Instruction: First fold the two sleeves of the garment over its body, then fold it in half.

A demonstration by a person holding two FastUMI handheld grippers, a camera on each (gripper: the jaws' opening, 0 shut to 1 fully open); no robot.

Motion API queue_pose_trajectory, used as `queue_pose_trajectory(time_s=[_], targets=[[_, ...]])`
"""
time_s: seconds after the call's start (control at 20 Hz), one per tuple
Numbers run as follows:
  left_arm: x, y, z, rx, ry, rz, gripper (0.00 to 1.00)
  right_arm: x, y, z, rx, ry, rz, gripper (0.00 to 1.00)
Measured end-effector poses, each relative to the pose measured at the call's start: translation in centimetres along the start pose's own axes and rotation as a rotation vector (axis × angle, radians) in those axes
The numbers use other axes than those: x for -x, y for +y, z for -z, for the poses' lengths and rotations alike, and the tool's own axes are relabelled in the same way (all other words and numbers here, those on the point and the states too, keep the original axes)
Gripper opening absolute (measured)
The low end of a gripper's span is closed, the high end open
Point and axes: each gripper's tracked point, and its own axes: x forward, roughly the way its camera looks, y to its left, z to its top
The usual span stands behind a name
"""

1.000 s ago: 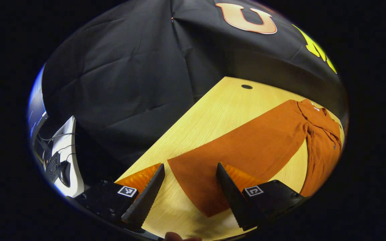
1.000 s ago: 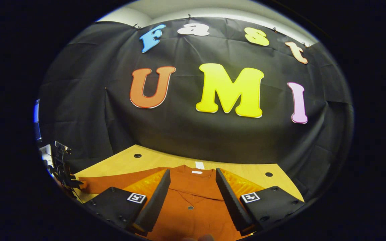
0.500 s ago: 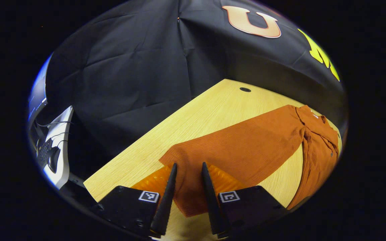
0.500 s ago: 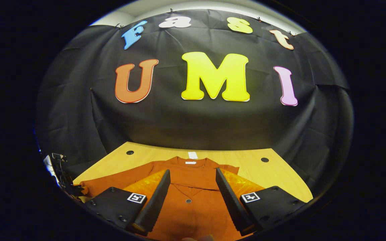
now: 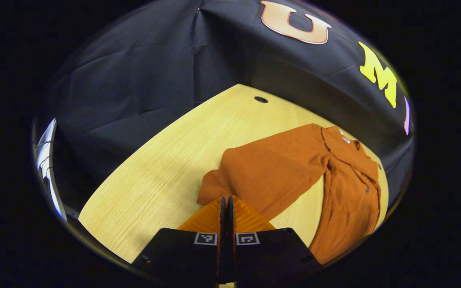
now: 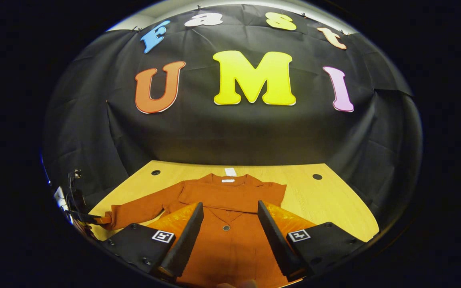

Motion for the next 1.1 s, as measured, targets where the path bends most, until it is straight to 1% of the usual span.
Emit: queue_pose_trajectory(time_s=[0.15, 0.3, 0.45, 0.55, 0.65, 0.85, 1.0, 1.1], targets=[[0.6, -1.8, -2.9, 0.024, -0.046, 0.067, 0.03, 0.2, -0.4, 0.1, 0.016, -0.004, -0.01, 0.87], [1.3, -4.3, -7.8, 0.073, -0.124, 0.115, 0.03, 0.2, -1.6, -0.1, 0.01, -0.004, -0.016, 0.87], [1.9, -7.2, -12.7, 0.099, -0.192, 0.145, 0.03, 0.3, -3.8, -0.8, 0.007, -0.014, -0.017, 0.87], [2.3, -9.9, -15.5, 0.099, -0.228, 0.164, 0.03, 0.4, -5.5, -1.2, -0.005, -0.022, -0.02, 0.87], [2.3, -12.7, -18.0, 0.061, -0.267, 0.185, 0.03, 0.3, -7.4, -1.1, -0.016, -0.028, -0.022, 0.87], [2.8, -20.0, -22.3, -0.022, -0.321, 0.234, 0.03, 0.3, -10.2, 0.3, -0.073, 0.017, -0.059, 0.87], [2.2, -25.3, -25.2, -0.12, -0.382, 0.259, 0.02, 0.6, -12.2, 0.4, -0.076, 0.006, -0.085, 0.88], [2.3, -29.5, -27.0, -0.148, -0.402, 0.296, 0.03, 0.8, -13.6, 0.9, -0.077, 0.014, -0.091, 0.88]])
